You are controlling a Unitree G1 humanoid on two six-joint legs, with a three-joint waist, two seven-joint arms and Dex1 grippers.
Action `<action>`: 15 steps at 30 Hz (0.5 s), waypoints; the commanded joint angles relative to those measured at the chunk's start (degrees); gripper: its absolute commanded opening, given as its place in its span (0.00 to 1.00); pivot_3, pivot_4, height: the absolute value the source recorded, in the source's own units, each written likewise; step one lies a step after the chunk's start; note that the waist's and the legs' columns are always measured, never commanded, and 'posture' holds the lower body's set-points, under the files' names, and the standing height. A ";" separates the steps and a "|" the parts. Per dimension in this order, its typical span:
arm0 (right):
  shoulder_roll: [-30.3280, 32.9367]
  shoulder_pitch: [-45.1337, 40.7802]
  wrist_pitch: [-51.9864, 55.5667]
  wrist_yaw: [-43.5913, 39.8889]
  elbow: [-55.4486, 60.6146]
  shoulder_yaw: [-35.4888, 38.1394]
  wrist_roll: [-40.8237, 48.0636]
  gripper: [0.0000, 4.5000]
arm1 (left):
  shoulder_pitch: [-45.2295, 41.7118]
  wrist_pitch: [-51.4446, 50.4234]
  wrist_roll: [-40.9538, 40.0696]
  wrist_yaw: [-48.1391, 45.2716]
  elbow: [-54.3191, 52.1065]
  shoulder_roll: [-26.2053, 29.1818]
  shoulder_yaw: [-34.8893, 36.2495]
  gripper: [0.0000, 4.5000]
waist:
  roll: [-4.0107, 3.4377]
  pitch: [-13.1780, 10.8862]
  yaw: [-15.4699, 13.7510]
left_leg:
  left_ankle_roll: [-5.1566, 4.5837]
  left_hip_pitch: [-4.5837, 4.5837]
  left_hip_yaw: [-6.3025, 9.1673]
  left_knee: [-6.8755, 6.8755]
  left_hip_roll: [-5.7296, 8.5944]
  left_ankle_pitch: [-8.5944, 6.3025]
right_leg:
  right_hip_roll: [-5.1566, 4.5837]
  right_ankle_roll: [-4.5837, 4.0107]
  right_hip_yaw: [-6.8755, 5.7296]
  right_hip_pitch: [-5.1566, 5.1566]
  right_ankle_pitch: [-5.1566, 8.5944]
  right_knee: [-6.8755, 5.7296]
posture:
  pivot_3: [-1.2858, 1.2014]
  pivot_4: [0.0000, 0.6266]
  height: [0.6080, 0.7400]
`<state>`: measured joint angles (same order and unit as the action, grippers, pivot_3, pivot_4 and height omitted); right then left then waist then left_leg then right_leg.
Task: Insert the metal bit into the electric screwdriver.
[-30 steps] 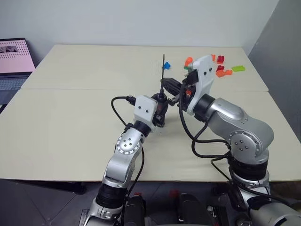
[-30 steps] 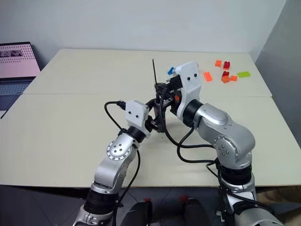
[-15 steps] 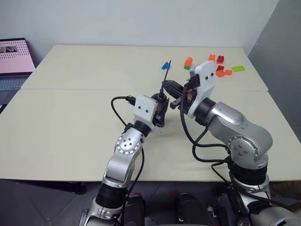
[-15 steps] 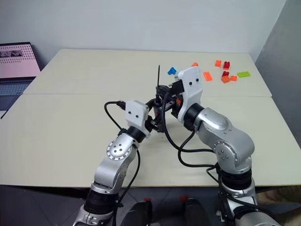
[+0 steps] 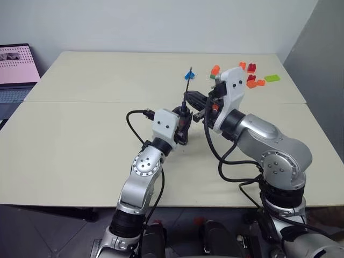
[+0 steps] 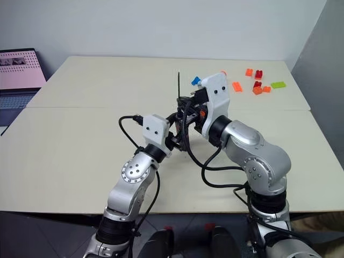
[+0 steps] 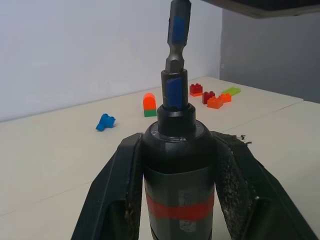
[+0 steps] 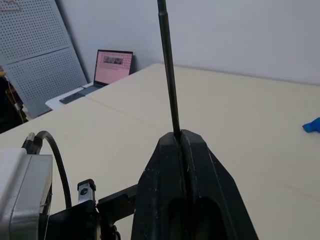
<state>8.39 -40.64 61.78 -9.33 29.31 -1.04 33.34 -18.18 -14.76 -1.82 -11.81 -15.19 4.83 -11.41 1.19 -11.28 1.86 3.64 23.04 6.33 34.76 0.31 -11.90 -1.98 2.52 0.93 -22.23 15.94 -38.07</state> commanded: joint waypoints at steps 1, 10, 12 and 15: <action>-0.38 -1.49 2.91 -1.46 -0.01 -0.01 2.88 0.00 | -0.16 -0.14 1.34 0.56 -0.01 0.03 -0.05 0.36 | 0.00 0.00 -0.02 | 0.00 0.00 0.01 0.00 0.00 0.00 | 0.00 0.00 0.00 0.00 0.00 0.00 | 0.52 0.24 1.00; 0.05 -1.94 4.46 -2.24 -1.01 0.55 3.29 0.00 | 0.16 -0.17 1.35 0.71 -0.42 0.19 0.22 0.36 | 0.00 0.00 0.01 | 0.00 0.00 -0.01 0.00 0.00 0.00 | 0.00 0.00 0.02 -0.01 0.00 0.00 | 0.52 0.24 1.00; 0.52 -1.68 3.80 -2.76 -0.65 0.80 3.32 0.00 | 0.18 -0.20 1.38 0.74 -0.44 0.18 0.20 0.36 | 0.00 0.00 0.01 | 0.00 0.00 -0.01 0.00 0.00 0.00 | 0.00 0.00 0.02 -0.01 0.00 0.01 | 0.52 0.24 1.00; 0.80 -1.38 2.70 -3.09 -0.33 1.30 3.37 0.00 | 0.19 -0.24 1.39 0.76 -0.45 0.16 0.18 0.36 | 0.00 0.00 0.01 | 0.00 0.00 -0.01 0.00 0.00 0.00 | 0.00 0.00 0.01 0.00 0.00 0.01 | 0.52 0.24 1.00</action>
<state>9.43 -41.99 64.99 -10.81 27.65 0.76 34.99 -18.15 -14.70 -1.81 -11.79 -15.20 4.84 -11.45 1.19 -11.28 1.87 3.64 23.04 6.31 34.76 0.32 -11.90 -1.97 2.52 0.95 -22.23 15.94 -38.06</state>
